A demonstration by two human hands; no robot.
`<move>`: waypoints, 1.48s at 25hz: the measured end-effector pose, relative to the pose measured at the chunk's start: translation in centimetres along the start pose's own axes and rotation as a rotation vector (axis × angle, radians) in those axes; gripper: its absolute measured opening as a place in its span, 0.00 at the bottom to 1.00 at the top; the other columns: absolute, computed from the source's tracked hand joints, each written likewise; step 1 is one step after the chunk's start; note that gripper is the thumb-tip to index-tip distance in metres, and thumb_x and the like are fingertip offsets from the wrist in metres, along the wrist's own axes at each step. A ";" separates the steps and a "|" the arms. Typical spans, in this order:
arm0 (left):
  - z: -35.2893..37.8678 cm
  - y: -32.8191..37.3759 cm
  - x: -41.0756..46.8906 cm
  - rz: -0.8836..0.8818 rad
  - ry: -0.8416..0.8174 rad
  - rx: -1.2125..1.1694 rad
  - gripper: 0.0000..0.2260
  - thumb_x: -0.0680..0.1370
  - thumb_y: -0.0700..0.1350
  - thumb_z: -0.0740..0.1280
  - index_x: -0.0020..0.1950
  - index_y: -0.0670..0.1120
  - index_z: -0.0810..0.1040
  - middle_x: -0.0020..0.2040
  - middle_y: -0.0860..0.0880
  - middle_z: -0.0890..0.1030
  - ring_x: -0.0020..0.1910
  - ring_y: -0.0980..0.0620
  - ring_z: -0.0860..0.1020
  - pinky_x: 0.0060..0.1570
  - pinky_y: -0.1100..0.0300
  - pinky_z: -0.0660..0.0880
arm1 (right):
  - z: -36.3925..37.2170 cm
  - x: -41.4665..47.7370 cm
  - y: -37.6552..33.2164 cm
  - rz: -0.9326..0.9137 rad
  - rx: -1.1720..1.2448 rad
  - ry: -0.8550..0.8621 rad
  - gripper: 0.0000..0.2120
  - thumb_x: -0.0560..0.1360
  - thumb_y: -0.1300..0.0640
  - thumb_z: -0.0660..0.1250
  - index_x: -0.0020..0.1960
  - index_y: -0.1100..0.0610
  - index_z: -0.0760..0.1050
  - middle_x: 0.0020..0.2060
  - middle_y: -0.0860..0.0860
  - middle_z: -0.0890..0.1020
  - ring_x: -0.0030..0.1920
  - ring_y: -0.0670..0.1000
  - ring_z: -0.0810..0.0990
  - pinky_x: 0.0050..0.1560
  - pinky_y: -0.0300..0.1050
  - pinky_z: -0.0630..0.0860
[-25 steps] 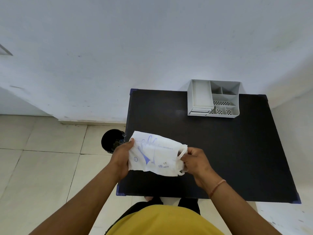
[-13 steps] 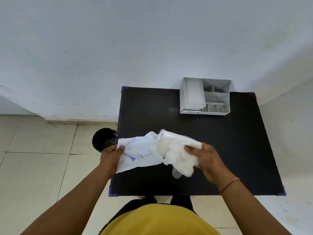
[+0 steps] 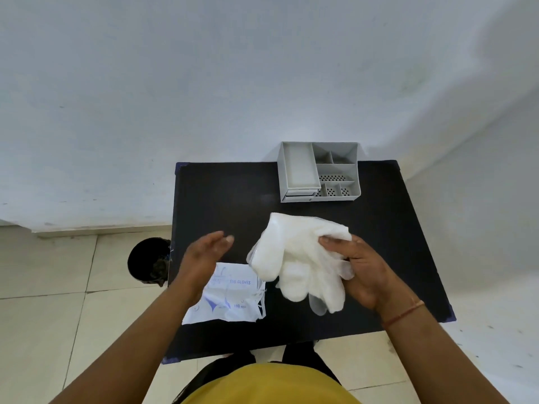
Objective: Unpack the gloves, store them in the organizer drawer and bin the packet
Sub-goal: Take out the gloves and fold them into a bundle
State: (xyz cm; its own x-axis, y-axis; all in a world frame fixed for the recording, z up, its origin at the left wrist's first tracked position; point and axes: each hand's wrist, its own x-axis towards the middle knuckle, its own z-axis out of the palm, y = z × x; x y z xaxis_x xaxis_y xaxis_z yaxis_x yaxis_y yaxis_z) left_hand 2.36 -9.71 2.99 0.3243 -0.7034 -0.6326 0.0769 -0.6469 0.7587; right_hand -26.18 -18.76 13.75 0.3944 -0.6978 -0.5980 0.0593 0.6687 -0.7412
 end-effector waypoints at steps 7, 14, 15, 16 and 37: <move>7.7 7.7 -3.9 -0.180 -0.848 -0.626 0.30 0.83 0.58 0.64 0.78 0.41 0.73 0.76 0.33 0.75 0.71 0.34 0.75 0.76 0.37 0.64 | -1.5 0.3 -1.9 0.076 -0.290 -0.036 0.12 0.81 0.53 0.71 0.63 0.52 0.86 0.60 0.59 0.88 0.63 0.64 0.85 0.67 0.68 0.79; 13.0 7.0 -6.3 -0.215 -0.613 -0.867 0.20 0.85 0.44 0.64 0.75 0.37 0.76 0.66 0.35 0.83 0.60 0.36 0.85 0.56 0.41 0.84 | -10.4 -2.2 -5.9 0.058 -0.305 -0.069 0.15 0.87 0.60 0.59 0.64 0.59 0.83 0.57 0.63 0.87 0.53 0.62 0.88 0.48 0.52 0.88; 13.8 7.2 -6.8 -0.226 -0.591 -0.897 0.20 0.84 0.44 0.64 0.74 0.37 0.76 0.66 0.35 0.83 0.60 0.36 0.85 0.55 0.41 0.85 | -11.2 -2.5 -6.1 0.060 -0.236 -0.113 0.16 0.86 0.64 0.59 0.66 0.59 0.82 0.59 0.64 0.87 0.53 0.62 0.87 0.46 0.49 0.88; 14.4 7.4 -7.1 -0.238 -0.572 -0.929 0.20 0.83 0.44 0.65 0.74 0.37 0.77 0.67 0.35 0.82 0.61 0.35 0.85 0.55 0.40 0.85 | -11.8 -2.6 -6.2 0.047 -0.218 -0.144 0.17 0.85 0.67 0.60 0.67 0.58 0.82 0.60 0.64 0.86 0.53 0.61 0.87 0.44 0.47 0.88; 25.5 6.4 -11.0 -0.196 -0.477 -1.013 0.21 0.83 0.46 0.67 0.74 0.38 0.78 0.67 0.36 0.83 0.60 0.34 0.85 0.57 0.35 0.83 | -21.1 -2.8 -9.2 0.027 -0.323 -0.411 0.24 0.81 0.59 0.70 0.75 0.47 0.74 0.66 0.56 0.84 0.62 0.61 0.86 0.56 0.61 0.85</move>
State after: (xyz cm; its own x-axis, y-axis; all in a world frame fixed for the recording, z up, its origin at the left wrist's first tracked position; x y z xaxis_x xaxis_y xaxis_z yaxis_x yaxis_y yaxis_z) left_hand -24.80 -13.59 10.83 -0.1528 -0.7966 -0.5848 0.8840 -0.3748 0.2795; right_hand -47.13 -28.41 15.85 0.7233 -0.4793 -0.4972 -0.2164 0.5263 -0.8223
